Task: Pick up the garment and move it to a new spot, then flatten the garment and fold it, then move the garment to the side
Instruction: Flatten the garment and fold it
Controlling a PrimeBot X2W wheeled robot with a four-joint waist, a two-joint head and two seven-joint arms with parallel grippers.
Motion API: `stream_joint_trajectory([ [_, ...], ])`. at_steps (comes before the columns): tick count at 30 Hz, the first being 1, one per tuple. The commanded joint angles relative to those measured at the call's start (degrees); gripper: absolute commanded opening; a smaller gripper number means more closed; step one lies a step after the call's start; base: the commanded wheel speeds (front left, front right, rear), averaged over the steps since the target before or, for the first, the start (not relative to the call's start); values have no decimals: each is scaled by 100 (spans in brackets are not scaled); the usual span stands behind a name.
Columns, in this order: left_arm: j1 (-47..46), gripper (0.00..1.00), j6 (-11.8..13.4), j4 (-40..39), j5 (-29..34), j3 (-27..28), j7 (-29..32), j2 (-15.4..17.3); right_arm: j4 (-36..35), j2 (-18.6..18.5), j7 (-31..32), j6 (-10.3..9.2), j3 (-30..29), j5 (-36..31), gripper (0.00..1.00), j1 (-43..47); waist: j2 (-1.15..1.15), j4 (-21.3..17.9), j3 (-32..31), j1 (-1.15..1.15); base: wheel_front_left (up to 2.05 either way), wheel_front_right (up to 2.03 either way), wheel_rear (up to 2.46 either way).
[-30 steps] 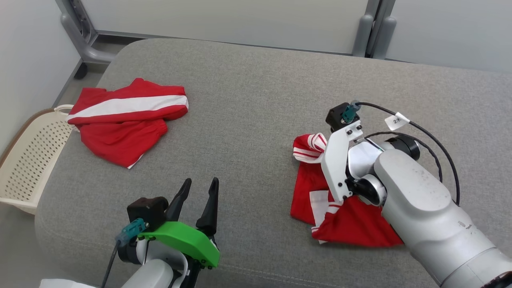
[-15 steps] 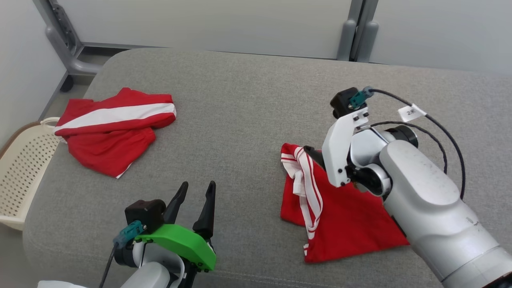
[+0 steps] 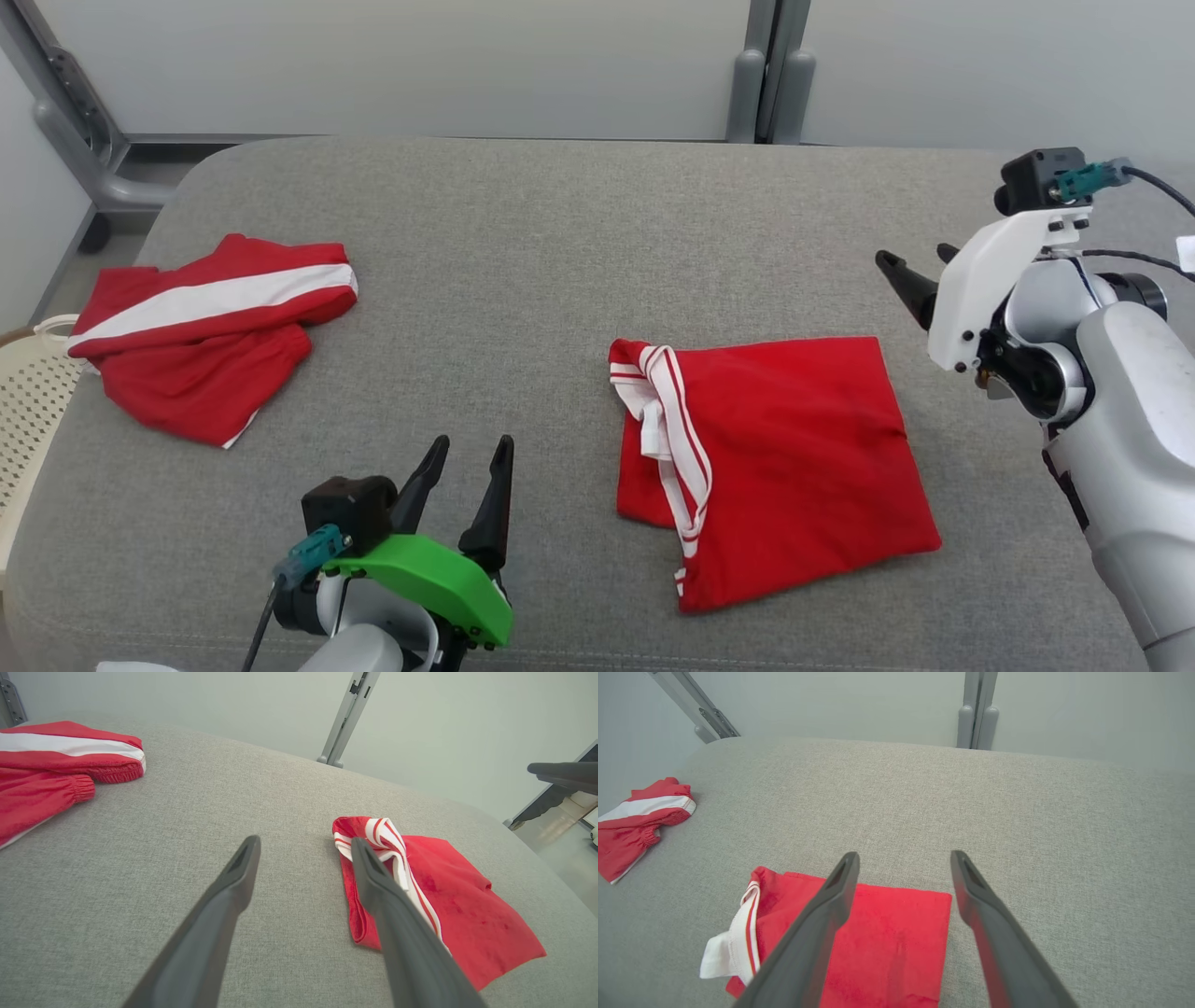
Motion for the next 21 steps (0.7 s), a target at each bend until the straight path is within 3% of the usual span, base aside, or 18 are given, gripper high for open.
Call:
stream_joint_trajectory([
  [1,71,100,36,-32,29,-3,-10,46,-65,-1,-61,0,-62,17,100,168,0,-56,51,0,0,0,0],
  [13,19,100,64,-111,47,-20,-2,61,-720,119,-774,0,17,-8,100,967,0,-32,168,0,0,0,0],
  [14,21,100,74,-119,46,-14,-9,66,-774,149,-867,0,46,38,80,1056,0,-17,176,0,0,0,0],
  [15,24,100,74,-125,48,-8,-16,74,-827,153,-966,0,88,44,47,1147,0,3,189,0,0,0,0],
  [18,49,100,92,-160,38,17,-35,96,-945,176,-1216,0,318,41,6,1403,0,63,231,0,0,0,0],
  [19,55,100,104,-174,39,21,-40,102,-950,205,-1273,0,388,90,0,1480,0,87,247,0,0,0,0],
  [21,58,100,117,-198,34,30,-40,106,-931,239,-1393,0,519,135,0,1600,0,147,284,0,0,0,0],
])
